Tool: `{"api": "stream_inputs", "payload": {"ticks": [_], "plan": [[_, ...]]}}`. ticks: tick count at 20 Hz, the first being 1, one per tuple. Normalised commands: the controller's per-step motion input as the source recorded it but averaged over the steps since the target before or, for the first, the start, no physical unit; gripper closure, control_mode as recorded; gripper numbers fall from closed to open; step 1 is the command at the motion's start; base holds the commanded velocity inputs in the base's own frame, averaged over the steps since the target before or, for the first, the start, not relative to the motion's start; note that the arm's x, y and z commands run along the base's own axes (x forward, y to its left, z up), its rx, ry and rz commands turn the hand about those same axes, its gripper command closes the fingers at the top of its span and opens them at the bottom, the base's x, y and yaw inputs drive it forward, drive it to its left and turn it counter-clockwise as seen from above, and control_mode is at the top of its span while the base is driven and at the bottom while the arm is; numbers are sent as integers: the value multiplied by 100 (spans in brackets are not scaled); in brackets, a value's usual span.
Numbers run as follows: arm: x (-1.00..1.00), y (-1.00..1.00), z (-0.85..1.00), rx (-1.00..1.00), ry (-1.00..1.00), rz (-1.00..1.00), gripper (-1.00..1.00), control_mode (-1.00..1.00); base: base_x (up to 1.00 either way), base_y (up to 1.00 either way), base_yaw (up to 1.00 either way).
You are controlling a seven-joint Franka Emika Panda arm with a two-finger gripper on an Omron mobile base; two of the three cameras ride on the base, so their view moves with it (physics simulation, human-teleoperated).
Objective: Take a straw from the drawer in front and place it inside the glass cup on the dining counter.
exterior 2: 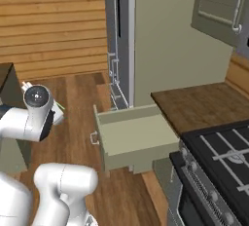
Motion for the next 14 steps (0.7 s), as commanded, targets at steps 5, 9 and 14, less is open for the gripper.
{"api": "stream_inputs", "payload": {"ticks": [5,9,14], "plan": [[0,0,0,0,0,0,100,100,-7,93,7],[0,0,0,0,0,0,100,100,2,96,6],[0,0,0,0,0,0,100,100,38,91,1]]}}
